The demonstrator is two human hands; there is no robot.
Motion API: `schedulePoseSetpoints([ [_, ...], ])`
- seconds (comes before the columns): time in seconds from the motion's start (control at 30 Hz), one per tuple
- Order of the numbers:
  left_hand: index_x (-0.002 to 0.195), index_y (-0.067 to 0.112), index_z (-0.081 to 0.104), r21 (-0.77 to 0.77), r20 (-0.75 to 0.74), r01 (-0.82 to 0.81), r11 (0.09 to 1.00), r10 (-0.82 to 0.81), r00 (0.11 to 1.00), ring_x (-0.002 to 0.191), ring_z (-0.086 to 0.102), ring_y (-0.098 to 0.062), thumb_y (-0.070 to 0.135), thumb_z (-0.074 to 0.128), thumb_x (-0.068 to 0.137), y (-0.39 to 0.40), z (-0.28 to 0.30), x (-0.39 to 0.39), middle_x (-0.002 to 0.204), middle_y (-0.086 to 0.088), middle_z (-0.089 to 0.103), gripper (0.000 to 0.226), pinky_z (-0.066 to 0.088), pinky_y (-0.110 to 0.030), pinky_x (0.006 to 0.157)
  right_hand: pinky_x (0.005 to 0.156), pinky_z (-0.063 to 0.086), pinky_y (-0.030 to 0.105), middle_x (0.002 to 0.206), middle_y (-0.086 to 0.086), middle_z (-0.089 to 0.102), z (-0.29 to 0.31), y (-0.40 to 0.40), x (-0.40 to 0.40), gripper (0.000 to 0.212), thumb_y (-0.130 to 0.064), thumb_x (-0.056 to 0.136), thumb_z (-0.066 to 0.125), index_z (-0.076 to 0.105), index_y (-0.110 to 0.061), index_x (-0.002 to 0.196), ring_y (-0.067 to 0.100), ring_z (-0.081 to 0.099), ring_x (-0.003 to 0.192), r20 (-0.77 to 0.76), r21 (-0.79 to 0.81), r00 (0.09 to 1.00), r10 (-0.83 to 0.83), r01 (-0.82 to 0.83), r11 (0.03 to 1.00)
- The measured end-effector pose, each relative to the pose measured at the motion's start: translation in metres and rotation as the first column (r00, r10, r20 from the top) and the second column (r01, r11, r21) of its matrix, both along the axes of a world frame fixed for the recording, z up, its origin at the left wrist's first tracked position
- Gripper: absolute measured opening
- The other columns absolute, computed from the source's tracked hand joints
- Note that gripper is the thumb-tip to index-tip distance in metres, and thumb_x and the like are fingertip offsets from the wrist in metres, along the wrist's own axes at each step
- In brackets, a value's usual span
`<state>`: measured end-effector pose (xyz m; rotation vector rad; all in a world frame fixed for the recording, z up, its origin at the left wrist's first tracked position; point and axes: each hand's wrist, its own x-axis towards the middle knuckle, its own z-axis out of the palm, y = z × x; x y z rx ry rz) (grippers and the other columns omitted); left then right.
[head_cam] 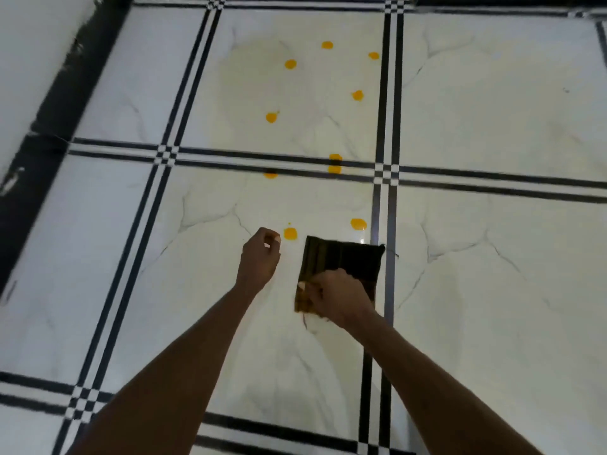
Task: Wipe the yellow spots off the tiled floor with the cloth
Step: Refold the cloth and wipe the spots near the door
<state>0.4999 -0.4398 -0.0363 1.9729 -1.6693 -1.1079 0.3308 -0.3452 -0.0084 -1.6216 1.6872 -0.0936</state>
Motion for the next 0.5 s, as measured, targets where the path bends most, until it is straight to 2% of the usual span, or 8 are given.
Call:
schedulePoseSetpoints([
  [0.13, 0.110, 0.009, 0.065, -0.148, 0.127, 0.105, 0.983, -0.086, 0.988, 0.094, 0.067, -0.020, 0.016, 0.056, 0.103, -0.036, -0.013, 0.006, 0.106, -0.004, 0.071, 0.014, 0.052, -0.031, 0.084, 0.065, 0.050, 0.034, 0.075, 0.002, 0.064, -0.004, -0.062, -0.027, 0.044, -0.041, 0.109, 0.047, 0.062, -0.013, 0.078, 0.020, 0.062, 0.068, -0.147, -0.219, 0.986, -0.080, 0.046, 0.975],
  [0.2, 0.110, 0.010, 0.065, -0.201, 0.144, 0.119, 0.972, -0.091, 0.985, 0.094, 0.067, -0.020, 0.017, 0.055, 0.103, -0.046, -0.028, 0.010, 0.107, -0.004, 0.071, 0.014, 0.053, -0.032, 0.082, 0.064, 0.051, 0.035, 0.073, 0.004, 0.064, -0.017, -0.075, -0.031, 0.046, -0.041, 0.108, 0.048, 0.061, -0.012, 0.075, 0.021, 0.062, 0.068, -0.162, -0.294, 0.980, -0.119, 0.068, 0.953],
  [0.27, 0.109, 0.012, 0.065, -0.213, 0.157, 0.131, 0.968, -0.098, 0.983, 0.094, 0.067, -0.021, 0.018, 0.055, 0.102, -0.049, -0.040, 0.014, 0.106, -0.003, 0.070, 0.014, 0.055, -0.035, 0.082, 0.061, 0.046, 0.033, 0.073, 0.002, 0.062, -0.034, -0.069, -0.027, 0.045, -0.040, 0.107, 0.049, 0.058, -0.013, 0.073, 0.020, 0.058, 0.069, -0.172, -0.348, 0.978, -0.120, 0.054, 0.936],
  [0.33, 0.109, 0.012, 0.065, -0.223, 0.160, 0.121, 0.967, -0.086, 0.983, 0.095, 0.065, -0.021, 0.017, 0.055, 0.101, -0.048, -0.052, 0.020, 0.106, -0.004, 0.068, 0.014, 0.050, -0.032, 0.081, 0.061, 0.042, 0.033, 0.075, 0.000, 0.060, -0.050, -0.053, -0.020, 0.041, -0.040, 0.106, 0.050, 0.058, -0.014, 0.074, 0.020, 0.056, 0.074, -0.162, -0.397, 0.979, -0.121, 0.047, 0.917],
  [0.4, 0.108, 0.011, 0.065, -0.228, 0.174, 0.128, 0.965, -0.089, 0.981, 0.093, 0.063, -0.021, 0.015, 0.055, 0.100, -0.042, -0.055, 0.022, 0.105, -0.005, 0.065, 0.013, 0.049, -0.032, 0.080, 0.069, 0.047, 0.035, 0.086, 0.000, 0.064, -0.062, -0.038, -0.017, 0.037, -0.040, 0.105, 0.053, 0.068, -0.014, 0.083, 0.022, 0.058, 0.087, -0.156, -0.419, 0.981, -0.117, 0.042, 0.907],
  [0.47, 0.106, 0.010, 0.065, -0.232, 0.182, 0.157, 0.960, -0.116, 0.976, 0.090, 0.061, -0.020, 0.013, 0.056, 0.099, -0.035, -0.053, 0.026, 0.102, -0.006, 0.063, 0.012, 0.053, -0.035, 0.079, 0.089, 0.053, 0.039, 0.114, 0.004, 0.068, -0.072, -0.022, -0.012, 0.032, -0.040, 0.104, 0.054, 0.074, -0.016, 0.109, 0.025, 0.059, 0.111, -0.176, -0.397, 0.981, -0.086, 0.009, 0.918],
  [0.5, 0.105, 0.009, 0.066, -0.245, 0.192, 0.171, 0.954, -0.125, 0.973, 0.091, 0.060, -0.021, 0.012, 0.057, 0.099, -0.032, -0.053, 0.029, 0.101, -0.007, 0.063, 0.012, 0.054, -0.037, 0.079, 0.102, 0.051, 0.045, 0.131, 0.006, 0.065, -0.078, -0.014, -0.008, 0.036, -0.040, 0.103, 0.054, 0.071, -0.017, 0.125, 0.028, 0.056, 0.126, -0.202, -0.371, 0.976, -0.078, -0.003, 0.929],
])
